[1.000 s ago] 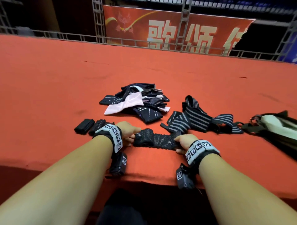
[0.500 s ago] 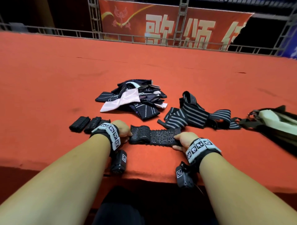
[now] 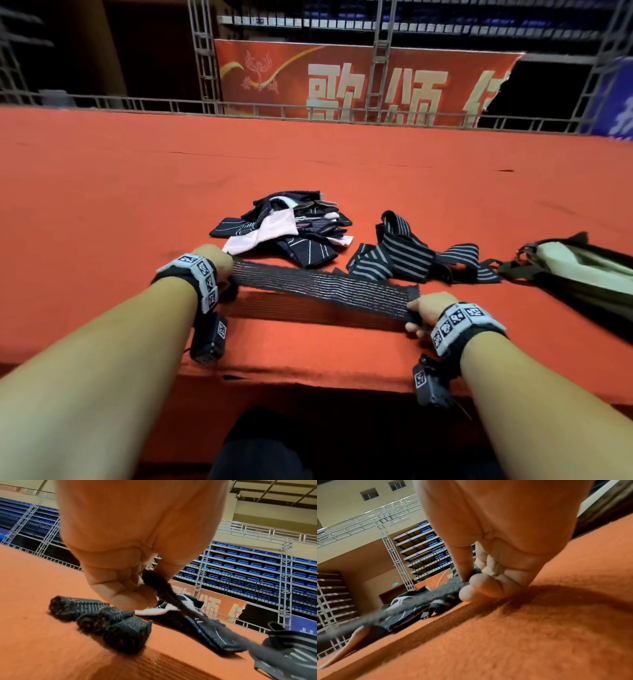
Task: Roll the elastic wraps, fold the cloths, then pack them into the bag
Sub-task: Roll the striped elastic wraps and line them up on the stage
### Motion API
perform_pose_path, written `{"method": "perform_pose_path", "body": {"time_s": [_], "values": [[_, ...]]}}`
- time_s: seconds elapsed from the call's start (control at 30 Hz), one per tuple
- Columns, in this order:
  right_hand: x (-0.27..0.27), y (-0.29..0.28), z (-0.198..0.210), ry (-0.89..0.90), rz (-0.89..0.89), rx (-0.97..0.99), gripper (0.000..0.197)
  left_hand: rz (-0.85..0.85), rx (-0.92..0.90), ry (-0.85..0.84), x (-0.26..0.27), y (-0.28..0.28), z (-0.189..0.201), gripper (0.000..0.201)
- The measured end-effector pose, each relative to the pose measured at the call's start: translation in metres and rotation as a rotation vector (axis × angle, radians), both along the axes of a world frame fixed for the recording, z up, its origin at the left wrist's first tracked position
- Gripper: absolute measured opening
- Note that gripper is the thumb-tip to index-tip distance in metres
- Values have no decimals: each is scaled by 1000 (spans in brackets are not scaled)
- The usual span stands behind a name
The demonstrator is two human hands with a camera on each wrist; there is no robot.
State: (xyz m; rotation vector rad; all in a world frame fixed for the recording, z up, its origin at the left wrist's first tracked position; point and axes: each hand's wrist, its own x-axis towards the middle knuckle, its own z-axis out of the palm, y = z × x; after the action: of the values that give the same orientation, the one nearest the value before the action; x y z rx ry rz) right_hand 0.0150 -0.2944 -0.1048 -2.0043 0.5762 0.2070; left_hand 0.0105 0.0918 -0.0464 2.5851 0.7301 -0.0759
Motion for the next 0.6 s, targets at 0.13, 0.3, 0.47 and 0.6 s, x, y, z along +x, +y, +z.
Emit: {"method": "perform_pose_path", "body": {"time_s": [0.13, 0.3, 0.47, 0.6], "values": [[-9, 8, 0, 27, 7, 62, 10, 68, 69, -43, -12, -16, 6, 18], [-8, -5, -5, 55, 31, 31, 12, -26, -339, -168, -17, -27, 11, 8], [-7, -18, -19, 75, 21, 83, 23, -141, -664, -241, -1, -84, 18, 2], [-6, -25, -23, 100, 38, 127, 32, -363, -908, -169, 2, -152, 17, 4]]}}
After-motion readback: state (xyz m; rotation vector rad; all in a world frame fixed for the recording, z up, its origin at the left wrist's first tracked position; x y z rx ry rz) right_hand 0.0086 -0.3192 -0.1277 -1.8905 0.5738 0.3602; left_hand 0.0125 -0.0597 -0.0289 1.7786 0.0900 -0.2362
